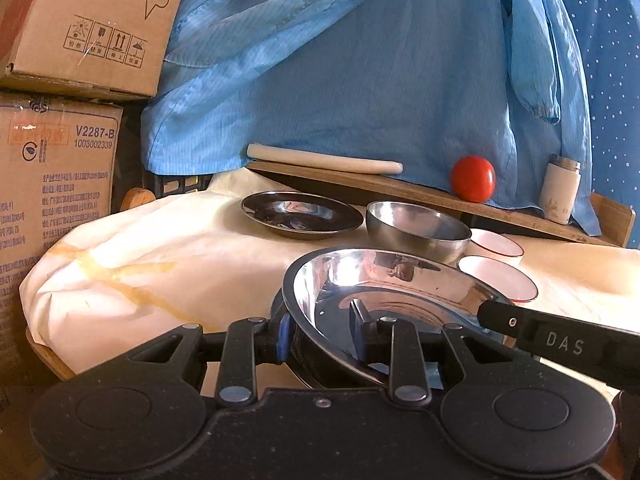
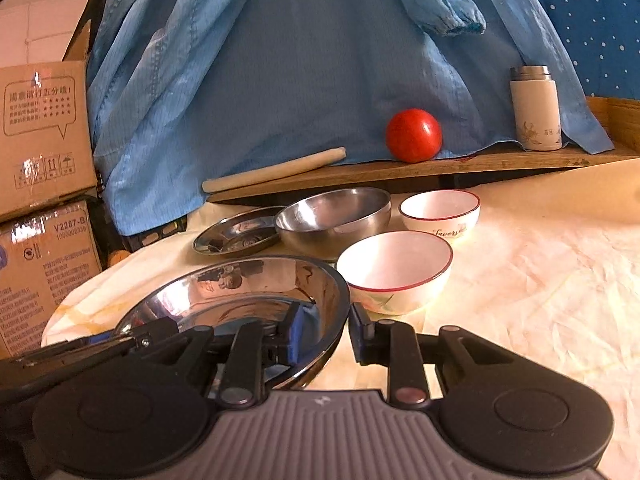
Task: Organize plates and bowls
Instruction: 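Lift the large steel plate with both grippers over the other large plate, then lower the plate onto the other large plate and open both grippers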
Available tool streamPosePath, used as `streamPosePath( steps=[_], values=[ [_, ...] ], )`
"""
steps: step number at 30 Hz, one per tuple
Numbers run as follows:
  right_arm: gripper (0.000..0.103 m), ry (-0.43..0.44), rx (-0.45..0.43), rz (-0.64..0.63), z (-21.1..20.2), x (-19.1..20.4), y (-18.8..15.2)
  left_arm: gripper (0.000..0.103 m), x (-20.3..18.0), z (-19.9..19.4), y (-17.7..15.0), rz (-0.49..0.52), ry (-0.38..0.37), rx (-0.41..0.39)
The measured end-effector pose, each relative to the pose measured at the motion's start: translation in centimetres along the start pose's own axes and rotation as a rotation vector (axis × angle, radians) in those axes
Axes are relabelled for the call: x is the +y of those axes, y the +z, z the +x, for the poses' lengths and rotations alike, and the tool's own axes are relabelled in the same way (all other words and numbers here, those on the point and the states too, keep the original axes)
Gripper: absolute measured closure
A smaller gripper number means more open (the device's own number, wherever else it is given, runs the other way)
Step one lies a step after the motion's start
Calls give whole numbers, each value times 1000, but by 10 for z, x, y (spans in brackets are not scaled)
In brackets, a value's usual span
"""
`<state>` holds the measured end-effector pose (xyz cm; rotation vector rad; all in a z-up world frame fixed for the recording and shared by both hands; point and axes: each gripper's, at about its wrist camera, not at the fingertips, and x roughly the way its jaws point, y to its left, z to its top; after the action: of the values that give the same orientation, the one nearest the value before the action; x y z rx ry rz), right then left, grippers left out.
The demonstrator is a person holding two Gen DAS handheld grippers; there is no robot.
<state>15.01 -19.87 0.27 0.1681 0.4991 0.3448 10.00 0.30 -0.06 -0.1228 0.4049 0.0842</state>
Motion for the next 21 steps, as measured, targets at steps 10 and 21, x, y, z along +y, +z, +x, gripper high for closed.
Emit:
streamPosePath(
  steps=[10,21],
  values=[
    [72,7,19,-10,6,3,-4,54,-7,-1,0,84,11,4],
    [56,27,8,3,3,-1,-5,18,4,0,2,10,-10,37]
  ],
)
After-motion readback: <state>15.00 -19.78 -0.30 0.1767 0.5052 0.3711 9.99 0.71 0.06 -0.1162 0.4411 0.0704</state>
